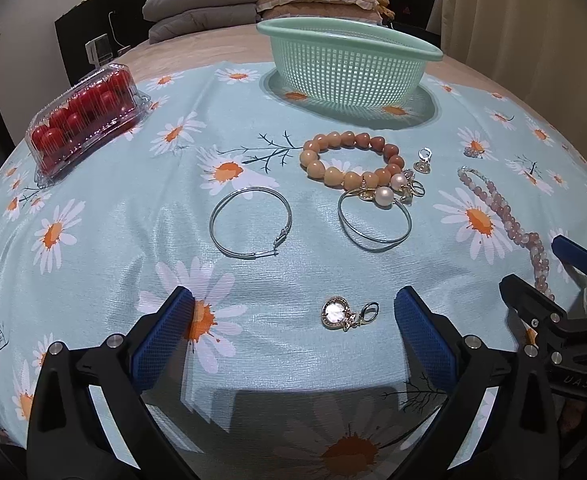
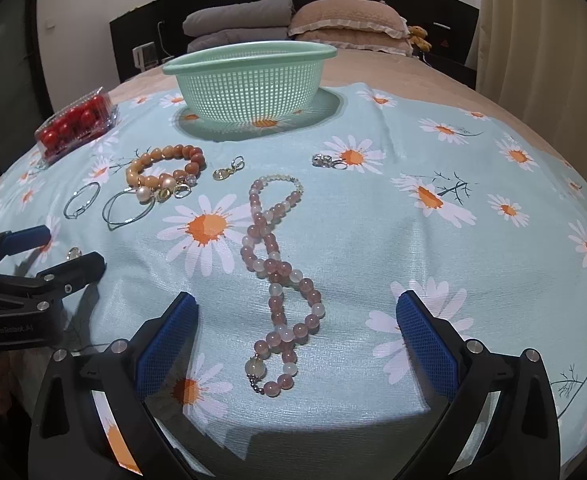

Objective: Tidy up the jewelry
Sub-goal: 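Grasp the gold pendant charm with the left tool while the right tool grasps the pink bead necklace, then carry both items over the green basket and open both tools to drop them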

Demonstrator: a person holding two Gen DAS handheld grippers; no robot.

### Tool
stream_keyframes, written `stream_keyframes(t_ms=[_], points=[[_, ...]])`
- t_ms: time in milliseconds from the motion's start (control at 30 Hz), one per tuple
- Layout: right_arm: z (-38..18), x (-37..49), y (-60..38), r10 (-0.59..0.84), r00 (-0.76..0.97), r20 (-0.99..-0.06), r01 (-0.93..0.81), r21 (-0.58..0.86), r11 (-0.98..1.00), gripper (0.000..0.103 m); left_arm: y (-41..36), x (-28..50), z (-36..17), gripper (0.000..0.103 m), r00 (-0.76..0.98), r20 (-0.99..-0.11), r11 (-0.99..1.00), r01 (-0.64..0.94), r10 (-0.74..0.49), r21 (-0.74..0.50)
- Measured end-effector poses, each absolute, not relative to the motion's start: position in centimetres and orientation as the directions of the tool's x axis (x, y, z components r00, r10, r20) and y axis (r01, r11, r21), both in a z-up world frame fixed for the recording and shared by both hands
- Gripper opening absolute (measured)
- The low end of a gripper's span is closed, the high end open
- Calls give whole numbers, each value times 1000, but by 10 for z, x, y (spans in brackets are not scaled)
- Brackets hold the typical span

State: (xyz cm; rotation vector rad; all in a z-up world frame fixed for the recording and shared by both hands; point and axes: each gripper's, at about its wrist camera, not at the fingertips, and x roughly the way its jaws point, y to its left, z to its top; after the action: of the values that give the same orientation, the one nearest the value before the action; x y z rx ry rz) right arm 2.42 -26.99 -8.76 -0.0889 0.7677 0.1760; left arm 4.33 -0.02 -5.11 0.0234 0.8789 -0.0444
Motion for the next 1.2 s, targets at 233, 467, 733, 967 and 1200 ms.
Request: stream_keyframes(t_ms=[233,467,733,967,1200], points=[[-81,12,-254,197,702,-685,-315,-50,948,34,-7,33,-45,46,655,-752,992,125,-73,12],[-75,12,-260,299,633,-714,-375,56,926,6,-8,27,-41,19,624,-767,981,191,-154,-41],[-43,-2,-273,366,651,-665,-386,126,914,6,-10,12,-23,18,619,-761,969,241,-197,-55],[-1,-16,-276,396,701,-594,-410,119,904,6,-13,4,9,18,661,-715,962,267,-226,-56],[42,-18,-275,425,732,-533,-429,124,895,6,-17,10,43,18,692,-686,958,285,-226,-27]])
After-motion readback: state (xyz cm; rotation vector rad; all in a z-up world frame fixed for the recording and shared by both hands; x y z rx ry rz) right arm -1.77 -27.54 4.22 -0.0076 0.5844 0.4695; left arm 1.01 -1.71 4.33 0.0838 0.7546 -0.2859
